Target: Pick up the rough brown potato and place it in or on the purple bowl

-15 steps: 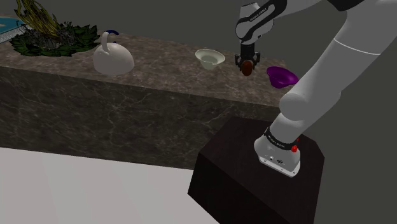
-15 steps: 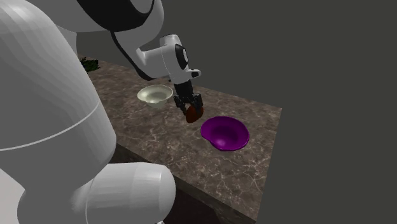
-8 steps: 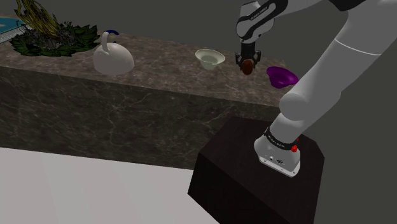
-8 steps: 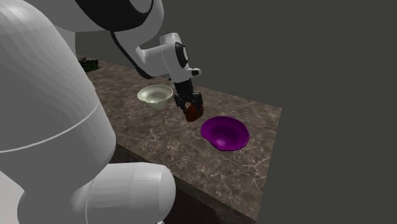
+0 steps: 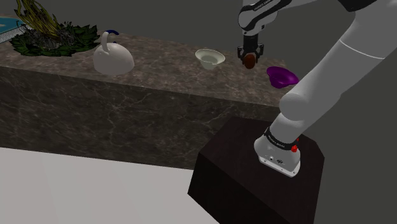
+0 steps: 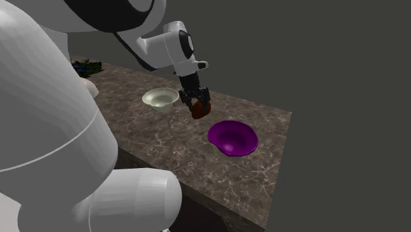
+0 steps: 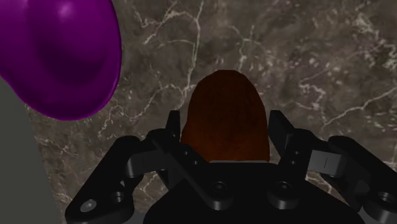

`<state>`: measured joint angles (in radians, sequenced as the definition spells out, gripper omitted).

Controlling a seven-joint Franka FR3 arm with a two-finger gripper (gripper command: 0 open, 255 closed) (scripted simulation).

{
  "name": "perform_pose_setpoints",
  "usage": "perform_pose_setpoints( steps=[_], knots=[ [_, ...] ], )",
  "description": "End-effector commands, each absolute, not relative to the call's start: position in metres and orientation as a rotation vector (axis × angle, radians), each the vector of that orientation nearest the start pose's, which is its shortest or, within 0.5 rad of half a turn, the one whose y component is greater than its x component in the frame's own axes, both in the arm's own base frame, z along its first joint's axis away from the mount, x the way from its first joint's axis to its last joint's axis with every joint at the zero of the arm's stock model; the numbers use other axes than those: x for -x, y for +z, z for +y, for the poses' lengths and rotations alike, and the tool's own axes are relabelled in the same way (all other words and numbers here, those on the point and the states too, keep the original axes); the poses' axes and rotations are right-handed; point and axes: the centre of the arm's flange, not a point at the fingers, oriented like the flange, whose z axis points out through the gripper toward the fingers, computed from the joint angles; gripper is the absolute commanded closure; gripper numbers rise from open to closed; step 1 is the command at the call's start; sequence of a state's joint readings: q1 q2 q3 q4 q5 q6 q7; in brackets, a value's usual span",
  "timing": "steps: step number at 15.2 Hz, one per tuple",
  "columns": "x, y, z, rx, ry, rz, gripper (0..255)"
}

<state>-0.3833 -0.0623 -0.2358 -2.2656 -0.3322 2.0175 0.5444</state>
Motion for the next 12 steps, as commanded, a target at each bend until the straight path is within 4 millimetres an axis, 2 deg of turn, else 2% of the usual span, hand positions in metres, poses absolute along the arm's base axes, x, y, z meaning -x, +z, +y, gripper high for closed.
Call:
perform_pose_setpoints(
  steps=[1,12],
  knots=[
    [-0.388,0.385,-0.300,2.983,0.333,1.608,255],
    [-0.388,0.443,-0.300,2.983,0.333,1.608,255]
  ],
)
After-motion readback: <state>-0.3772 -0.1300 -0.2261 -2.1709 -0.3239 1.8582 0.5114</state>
